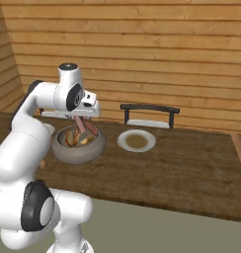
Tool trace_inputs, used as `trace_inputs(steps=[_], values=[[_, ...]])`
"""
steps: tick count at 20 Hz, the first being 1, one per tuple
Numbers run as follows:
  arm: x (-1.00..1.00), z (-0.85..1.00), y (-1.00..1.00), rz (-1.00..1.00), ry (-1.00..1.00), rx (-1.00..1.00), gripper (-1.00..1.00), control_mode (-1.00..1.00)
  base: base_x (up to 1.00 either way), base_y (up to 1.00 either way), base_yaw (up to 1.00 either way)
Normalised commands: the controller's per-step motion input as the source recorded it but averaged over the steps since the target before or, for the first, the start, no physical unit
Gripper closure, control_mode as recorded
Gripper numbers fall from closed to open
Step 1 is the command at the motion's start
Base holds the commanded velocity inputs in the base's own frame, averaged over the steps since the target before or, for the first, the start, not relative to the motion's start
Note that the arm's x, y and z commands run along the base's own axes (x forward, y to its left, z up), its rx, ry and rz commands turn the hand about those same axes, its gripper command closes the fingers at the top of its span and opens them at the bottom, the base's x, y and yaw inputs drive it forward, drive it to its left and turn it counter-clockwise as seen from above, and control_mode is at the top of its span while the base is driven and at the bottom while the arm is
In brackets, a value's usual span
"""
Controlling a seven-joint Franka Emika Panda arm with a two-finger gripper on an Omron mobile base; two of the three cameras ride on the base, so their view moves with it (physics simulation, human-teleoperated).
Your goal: Place one bun and one sausage from the bowl on each plate.
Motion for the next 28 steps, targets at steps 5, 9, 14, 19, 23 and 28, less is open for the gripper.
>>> trace_inputs(steps=[5,9,14,19,23,28], values=[[-0.01,-0.22,0.12,0.00,0.00,-0.04,-1.00,-1.00,0.00,0.00,0.00],[0.00,-0.25,0.19,0.00,0.02,-0.03,-1.00,-1.00,0.00,0.00,0.00],[0.00,-0.26,0.01,0.00,0.03,0.00,-1.00,-1.00,0.00,0.00,0.00],[0.00,-0.20,0.09,0.00,0.00,-0.01,-1.00,-1.00,0.00,0.00,0.00],[0.00,-0.32,0.01,0.00,0.03,0.00,-1.00,-1.00,0.00,0.00,0.00],[0.00,-0.35,0.05,0.00,0.04,0.00,-1.00,-1.00,0.00,0.00,0.00]])
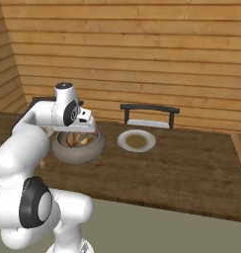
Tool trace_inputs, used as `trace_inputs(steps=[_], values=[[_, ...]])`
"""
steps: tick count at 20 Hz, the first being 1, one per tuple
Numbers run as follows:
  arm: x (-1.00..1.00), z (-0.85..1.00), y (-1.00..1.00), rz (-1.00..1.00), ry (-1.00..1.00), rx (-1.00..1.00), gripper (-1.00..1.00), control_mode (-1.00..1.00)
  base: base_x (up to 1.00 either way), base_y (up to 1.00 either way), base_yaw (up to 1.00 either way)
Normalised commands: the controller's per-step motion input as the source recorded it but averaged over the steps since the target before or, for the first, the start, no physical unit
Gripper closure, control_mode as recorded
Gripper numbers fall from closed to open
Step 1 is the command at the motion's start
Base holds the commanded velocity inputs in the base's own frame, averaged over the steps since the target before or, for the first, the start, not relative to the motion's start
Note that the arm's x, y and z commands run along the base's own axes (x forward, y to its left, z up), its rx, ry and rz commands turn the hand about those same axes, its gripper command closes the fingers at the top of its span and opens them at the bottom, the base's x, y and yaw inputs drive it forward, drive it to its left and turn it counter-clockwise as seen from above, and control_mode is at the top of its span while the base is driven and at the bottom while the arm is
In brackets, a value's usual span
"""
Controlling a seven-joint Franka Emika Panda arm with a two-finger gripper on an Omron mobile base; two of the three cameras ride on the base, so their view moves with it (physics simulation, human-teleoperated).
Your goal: Place one bun and one sausage from the bowl on each plate.
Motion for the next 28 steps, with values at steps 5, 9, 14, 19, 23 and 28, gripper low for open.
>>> trace_inputs(steps=[5,9,14,19,23,28], values=[[0.12,-0.20,0.02,0.00,0.02,0.00,-1.00,-1.00,0.00,0.00,0.00],[0.30,-0.10,0.00,0.00,0.05,0.00,-1.00,-1.00,0.00,0.00,0.00],[0.19,-0.10,0.00,0.00,0.01,0.00,-1.00,-1.00,0.00,0.00,0.00],[0.00,-0.12,0.00,0.00,0.00,0.00,-1.00,-1.00,0.00,0.00,0.00],[0.00,-0.05,0.03,0.00,0.00,-0.02,-1.00,-1.00,0.00,0.00,0.00],[0.00,-0.01,0.02,0.00,0.00,-0.01,-1.00,-1.00,0.00,0.00,0.00]])
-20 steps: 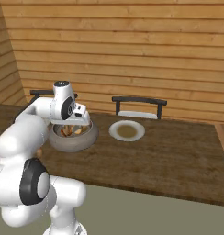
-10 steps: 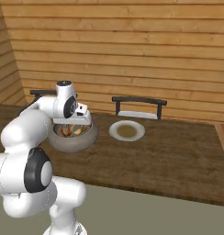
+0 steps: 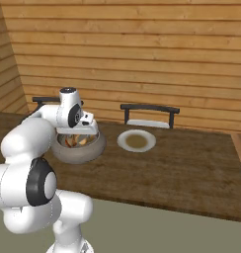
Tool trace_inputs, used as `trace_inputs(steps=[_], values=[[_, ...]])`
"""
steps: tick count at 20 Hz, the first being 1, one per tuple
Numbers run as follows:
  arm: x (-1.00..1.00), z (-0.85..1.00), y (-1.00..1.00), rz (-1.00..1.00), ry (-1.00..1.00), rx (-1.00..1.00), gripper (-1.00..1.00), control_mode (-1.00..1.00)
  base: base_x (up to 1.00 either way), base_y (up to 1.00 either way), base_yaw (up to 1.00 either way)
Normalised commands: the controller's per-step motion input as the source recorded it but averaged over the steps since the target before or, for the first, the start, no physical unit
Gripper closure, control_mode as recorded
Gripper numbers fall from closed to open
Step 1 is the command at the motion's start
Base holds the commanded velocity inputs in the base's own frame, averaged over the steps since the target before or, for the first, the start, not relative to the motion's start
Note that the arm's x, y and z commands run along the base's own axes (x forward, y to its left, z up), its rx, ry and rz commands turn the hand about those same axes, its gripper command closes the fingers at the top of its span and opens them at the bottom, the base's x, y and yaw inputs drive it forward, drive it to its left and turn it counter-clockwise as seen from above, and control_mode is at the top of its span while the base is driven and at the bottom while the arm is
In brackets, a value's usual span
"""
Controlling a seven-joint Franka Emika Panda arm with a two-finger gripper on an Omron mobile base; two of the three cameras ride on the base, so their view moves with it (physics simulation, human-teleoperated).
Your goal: Place one bun and one sausage from the bowl on each plate.
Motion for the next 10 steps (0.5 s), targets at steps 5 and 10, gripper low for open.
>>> trace_inputs(steps=[5,10], values=[[0.00,-0.05,0.00,0.00,0.00,0.00,-1.00,-1.00,0.00,0.00,0.00],[0.00,0.00,0.00,0.00,0.00,0.00,-1.00,-1.00,0.00,0.00,0.00]])
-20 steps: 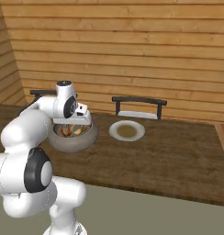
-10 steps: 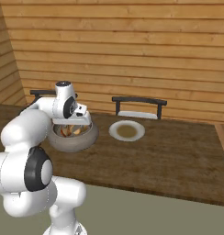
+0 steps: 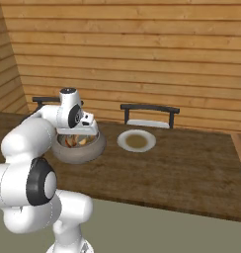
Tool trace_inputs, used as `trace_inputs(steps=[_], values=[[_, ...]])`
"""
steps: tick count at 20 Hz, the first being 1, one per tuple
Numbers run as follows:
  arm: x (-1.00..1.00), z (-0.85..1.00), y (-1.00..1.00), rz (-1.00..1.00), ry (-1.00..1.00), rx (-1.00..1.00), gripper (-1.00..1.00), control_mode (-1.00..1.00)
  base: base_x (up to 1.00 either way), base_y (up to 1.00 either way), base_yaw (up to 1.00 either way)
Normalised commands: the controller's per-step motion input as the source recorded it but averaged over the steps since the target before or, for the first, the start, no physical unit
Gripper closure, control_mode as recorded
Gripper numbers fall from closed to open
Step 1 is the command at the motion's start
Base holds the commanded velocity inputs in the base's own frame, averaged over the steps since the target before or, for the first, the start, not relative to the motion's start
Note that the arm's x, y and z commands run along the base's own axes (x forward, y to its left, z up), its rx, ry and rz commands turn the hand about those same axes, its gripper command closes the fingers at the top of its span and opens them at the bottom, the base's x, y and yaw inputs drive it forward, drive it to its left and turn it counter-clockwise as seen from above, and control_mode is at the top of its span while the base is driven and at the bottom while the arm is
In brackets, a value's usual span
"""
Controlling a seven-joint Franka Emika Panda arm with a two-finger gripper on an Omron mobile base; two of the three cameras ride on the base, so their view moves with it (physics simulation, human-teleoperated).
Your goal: Place one bun and one sausage from the bowl on each plate.
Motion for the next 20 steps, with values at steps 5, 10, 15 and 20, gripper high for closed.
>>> trace_inputs(steps=[5,10,15,20], values=[[0.00,0.00,0.00,0.00,0.00,0.00,1.00,-1.00,0.00,0.00,0.00],[0.00,0.00,0.00,0.00,0.00,0.00,1.00,-1.00,0.00,0.00,0.00],[0.00,0.00,0.00,0.00,0.00,0.00,1.00,-1.00,0.00,0.00,0.00],[0.00,0.00,0.00,0.00,0.00,0.00,1.00,-1.00,0.00,0.00,0.00]])
